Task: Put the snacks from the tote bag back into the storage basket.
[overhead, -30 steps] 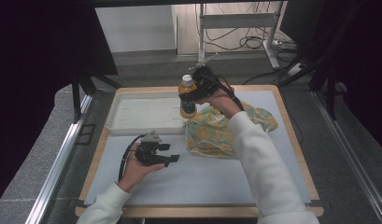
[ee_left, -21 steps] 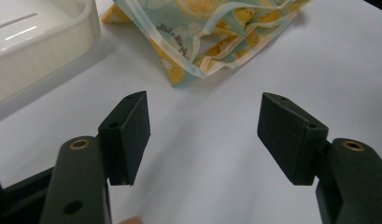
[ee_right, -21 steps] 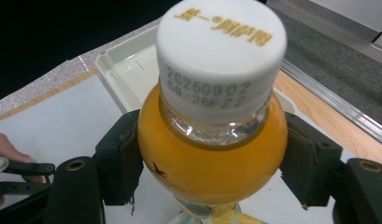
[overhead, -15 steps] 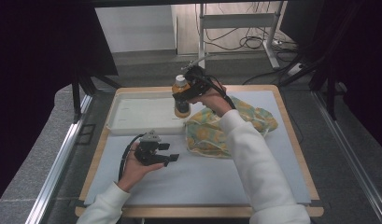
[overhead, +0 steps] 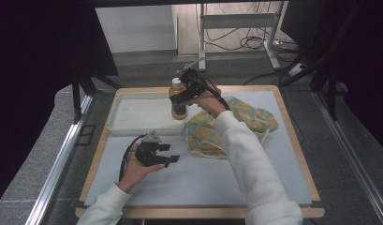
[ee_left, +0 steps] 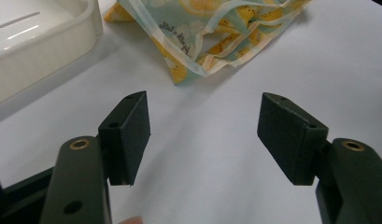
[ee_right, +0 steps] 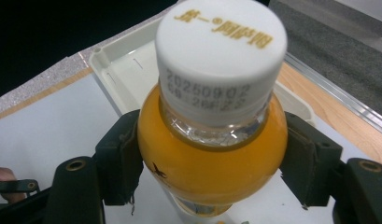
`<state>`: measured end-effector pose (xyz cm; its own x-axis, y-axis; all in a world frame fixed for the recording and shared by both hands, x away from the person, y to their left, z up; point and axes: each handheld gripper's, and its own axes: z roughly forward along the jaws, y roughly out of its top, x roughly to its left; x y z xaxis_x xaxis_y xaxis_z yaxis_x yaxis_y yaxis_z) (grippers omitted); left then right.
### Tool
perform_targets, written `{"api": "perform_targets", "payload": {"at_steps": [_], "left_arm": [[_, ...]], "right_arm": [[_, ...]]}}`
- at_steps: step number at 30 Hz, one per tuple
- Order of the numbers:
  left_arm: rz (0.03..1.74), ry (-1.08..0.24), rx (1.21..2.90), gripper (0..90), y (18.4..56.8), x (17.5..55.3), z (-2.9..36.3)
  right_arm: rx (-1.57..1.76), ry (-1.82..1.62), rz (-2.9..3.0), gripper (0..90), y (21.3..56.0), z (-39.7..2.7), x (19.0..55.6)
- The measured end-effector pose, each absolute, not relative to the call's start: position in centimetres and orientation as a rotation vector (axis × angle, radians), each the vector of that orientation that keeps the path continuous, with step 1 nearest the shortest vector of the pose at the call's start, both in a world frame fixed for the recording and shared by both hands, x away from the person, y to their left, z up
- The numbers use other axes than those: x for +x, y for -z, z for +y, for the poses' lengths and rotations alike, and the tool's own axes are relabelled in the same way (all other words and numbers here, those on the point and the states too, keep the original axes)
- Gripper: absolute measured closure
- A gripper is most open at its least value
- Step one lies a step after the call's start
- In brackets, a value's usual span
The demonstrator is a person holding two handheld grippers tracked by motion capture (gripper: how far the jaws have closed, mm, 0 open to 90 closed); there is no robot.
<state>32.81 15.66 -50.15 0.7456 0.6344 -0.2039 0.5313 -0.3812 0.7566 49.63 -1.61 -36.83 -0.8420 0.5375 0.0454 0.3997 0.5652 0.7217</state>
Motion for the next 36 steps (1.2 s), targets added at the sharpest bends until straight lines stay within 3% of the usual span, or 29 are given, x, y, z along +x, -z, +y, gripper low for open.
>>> {"api": "perform_targets", "payload": {"at_steps": [36], "left_arm": [[0.891, -0.137, 2.09, 34.0, 50.3, 33.0, 15.8]], "right_arm": [[0.832, -1.025, 2.699, 29.6, 42.9, 0.3, 51.1]]}}
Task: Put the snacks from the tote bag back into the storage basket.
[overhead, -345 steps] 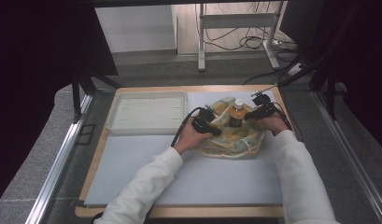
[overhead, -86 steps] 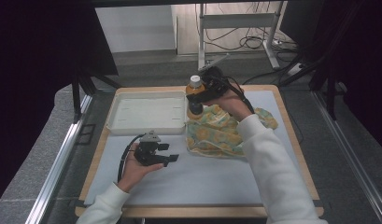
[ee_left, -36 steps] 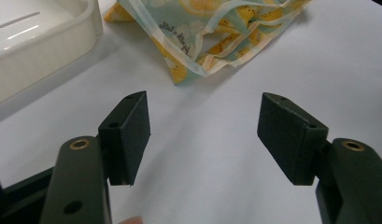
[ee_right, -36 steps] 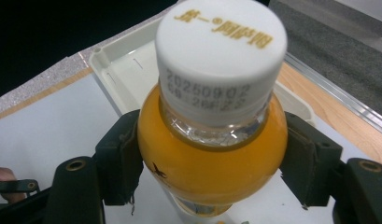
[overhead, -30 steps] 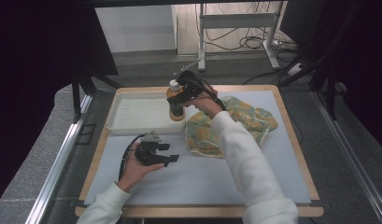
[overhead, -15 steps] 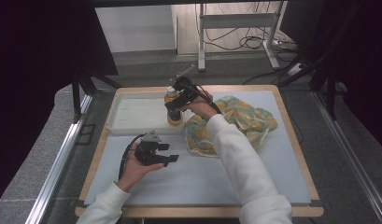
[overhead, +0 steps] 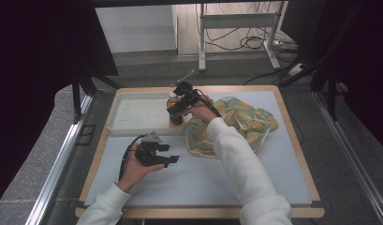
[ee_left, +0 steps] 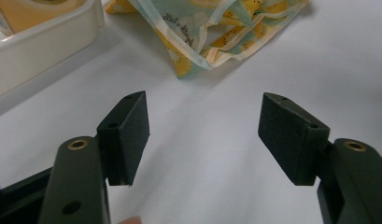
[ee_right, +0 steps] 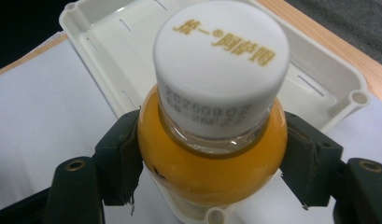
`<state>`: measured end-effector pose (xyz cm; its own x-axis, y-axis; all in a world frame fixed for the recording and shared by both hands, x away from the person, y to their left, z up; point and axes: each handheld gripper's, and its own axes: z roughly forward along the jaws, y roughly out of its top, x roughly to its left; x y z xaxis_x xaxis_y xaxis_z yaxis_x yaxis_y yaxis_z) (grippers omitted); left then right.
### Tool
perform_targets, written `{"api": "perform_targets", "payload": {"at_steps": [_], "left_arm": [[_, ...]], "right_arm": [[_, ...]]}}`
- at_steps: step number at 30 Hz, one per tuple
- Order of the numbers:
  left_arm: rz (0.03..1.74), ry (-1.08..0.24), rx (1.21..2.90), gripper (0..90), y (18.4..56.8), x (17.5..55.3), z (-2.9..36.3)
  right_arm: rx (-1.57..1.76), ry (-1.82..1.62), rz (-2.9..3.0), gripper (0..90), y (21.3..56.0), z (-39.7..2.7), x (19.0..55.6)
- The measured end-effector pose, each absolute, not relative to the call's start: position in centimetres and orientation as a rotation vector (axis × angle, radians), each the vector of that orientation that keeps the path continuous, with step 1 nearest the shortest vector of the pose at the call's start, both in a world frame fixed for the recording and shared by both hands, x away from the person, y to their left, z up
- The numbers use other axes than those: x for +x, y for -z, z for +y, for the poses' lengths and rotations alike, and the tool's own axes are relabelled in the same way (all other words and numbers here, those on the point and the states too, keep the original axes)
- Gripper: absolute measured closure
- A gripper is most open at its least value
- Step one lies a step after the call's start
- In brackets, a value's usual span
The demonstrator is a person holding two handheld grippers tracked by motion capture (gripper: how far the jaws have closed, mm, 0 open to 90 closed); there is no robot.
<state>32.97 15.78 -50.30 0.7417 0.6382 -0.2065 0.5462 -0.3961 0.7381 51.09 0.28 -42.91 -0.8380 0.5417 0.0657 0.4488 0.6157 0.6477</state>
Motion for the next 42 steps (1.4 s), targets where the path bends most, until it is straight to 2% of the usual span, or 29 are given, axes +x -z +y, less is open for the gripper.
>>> {"api": "perform_targets", "payload": {"at_steps": [11, 13, 18, 30, 42], "left_arm": [[0.893, -0.136, 2.097, 33.5, 50.4, 33.0, 15.7], [0.893, -0.135, 2.098, 33.4, 50.4, 33.0, 15.7], [0.894, -0.136, 2.099, 33.4, 50.4, 33.1, 15.8], [0.897, -0.136, 2.099, 33.4, 50.5, 33.1, 15.8], [0.905, -0.137, 2.09, 33.2, 50.4, 33.1, 16.0]], "right_arm": [[0.834, -0.999, 2.692, 28.1, 43.3, 0.1, 51.0], [0.846, -1.028, 2.685, 23.4, 43.1, -0.1, 51.0], [0.856, -1.055, 2.675, 18.8, 42.5, -0.3, 50.7], [0.854, -1.125, 2.622, 17.8, 40.6, -2.4, 49.3], [0.863, -1.143, 2.589, 18.0, 39.1, -6.9, 47.0]]}}
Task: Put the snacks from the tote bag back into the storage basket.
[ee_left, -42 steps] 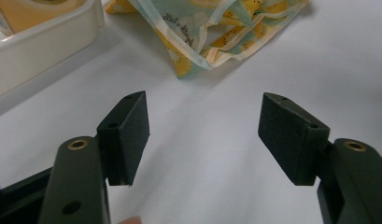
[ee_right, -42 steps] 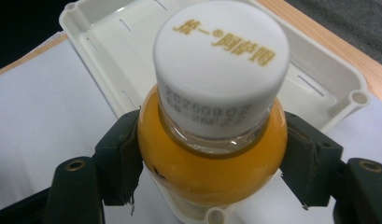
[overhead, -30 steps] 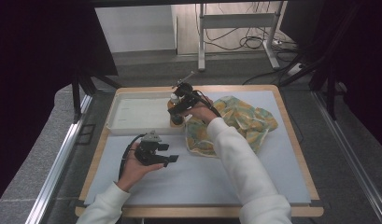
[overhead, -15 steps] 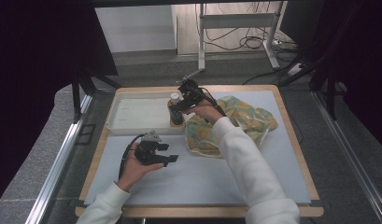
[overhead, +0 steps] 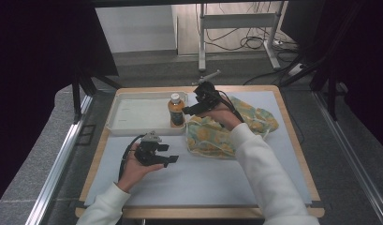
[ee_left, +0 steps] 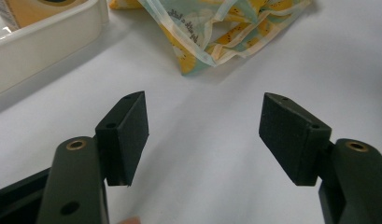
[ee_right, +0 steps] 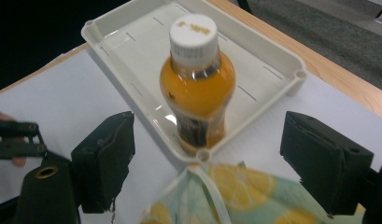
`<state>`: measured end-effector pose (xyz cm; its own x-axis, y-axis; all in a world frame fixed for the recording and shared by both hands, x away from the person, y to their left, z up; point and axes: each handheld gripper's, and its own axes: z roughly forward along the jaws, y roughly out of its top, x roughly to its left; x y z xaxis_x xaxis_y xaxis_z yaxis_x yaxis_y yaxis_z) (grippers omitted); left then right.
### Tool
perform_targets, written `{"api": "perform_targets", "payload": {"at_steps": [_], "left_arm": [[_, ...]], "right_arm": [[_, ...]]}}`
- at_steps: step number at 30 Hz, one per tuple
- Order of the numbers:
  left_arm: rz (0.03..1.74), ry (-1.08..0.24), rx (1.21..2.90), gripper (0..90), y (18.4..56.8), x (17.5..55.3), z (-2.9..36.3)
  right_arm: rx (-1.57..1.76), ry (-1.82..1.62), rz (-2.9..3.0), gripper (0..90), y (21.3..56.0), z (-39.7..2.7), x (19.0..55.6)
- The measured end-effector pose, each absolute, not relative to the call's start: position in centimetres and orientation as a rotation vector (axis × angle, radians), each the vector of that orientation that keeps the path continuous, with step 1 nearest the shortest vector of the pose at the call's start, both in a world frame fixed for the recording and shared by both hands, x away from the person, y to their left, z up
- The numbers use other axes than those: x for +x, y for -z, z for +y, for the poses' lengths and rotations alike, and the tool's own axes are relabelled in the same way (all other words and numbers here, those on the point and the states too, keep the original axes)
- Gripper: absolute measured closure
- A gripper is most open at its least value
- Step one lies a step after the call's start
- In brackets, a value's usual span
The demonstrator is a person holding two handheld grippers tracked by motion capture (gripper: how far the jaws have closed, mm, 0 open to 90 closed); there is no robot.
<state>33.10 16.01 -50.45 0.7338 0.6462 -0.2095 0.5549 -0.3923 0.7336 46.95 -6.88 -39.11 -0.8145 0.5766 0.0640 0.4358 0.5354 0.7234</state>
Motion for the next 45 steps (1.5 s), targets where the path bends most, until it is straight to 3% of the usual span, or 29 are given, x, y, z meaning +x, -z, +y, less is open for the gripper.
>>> {"api": "perform_targets", "payload": {"at_steps": [14, 28, 45], "left_arm": [[0.92, -0.147, 2.096, 33.1, 50.8, 33.2, 15.9], [0.958, -0.166, 2.087, 32.9, 51.2, 33.4, 16.3], [0.975, -0.18, 2.076, 33.0, 51.4, 33.5, 16.7]], "right_arm": [[0.933, -1.14, 2.531, 18.3, 39.4, -14.1, 43.5], [1.031, -1.144, 2.452, 18.3, 42.1, -21.6, 39.7], [1.073, -1.155, 2.437, 18.3, 43.9, -22.9, 39.1]]}}
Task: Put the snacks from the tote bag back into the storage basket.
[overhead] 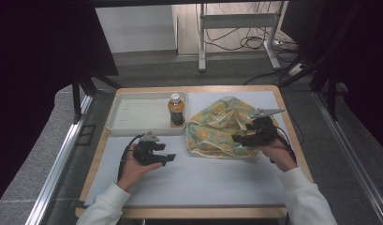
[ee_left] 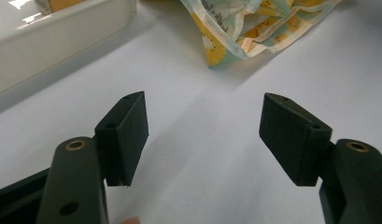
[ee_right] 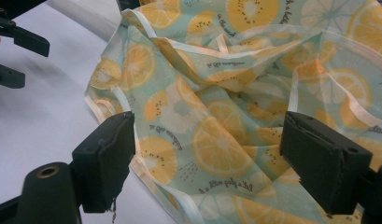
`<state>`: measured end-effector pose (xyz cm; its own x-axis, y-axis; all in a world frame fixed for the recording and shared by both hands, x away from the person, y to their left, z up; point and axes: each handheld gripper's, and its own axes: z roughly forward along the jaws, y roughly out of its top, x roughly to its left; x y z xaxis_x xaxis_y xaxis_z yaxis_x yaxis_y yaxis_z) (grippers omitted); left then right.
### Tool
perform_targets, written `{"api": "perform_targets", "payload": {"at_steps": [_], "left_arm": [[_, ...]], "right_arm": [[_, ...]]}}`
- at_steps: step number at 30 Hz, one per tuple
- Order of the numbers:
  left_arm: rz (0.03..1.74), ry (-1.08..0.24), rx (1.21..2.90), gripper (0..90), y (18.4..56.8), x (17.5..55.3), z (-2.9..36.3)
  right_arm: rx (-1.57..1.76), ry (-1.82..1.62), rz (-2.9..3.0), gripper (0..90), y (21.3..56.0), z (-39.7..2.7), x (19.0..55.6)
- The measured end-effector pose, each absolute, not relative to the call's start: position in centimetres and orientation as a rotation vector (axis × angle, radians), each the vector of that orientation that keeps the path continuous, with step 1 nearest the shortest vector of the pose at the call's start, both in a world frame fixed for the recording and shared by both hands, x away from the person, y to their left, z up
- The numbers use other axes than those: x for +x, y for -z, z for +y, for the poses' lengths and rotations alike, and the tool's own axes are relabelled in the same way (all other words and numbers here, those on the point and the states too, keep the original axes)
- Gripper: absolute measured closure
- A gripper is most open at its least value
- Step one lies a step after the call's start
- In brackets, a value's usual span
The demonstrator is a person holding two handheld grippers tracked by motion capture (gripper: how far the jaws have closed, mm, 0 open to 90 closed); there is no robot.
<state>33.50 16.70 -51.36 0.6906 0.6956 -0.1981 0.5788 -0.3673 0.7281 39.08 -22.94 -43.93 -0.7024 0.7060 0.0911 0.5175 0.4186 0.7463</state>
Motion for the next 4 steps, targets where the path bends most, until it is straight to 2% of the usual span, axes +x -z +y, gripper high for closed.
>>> {"api": "perform_targets", "payload": {"at_steps": [4], "left_arm": [[0.976, -0.179, 2.076, 33.0, 51.49, 33.77, 16.75]], "right_arm": [[1.07, -1.175, 2.427, 18.3, 43.94, -22.95, 38.83]]}}
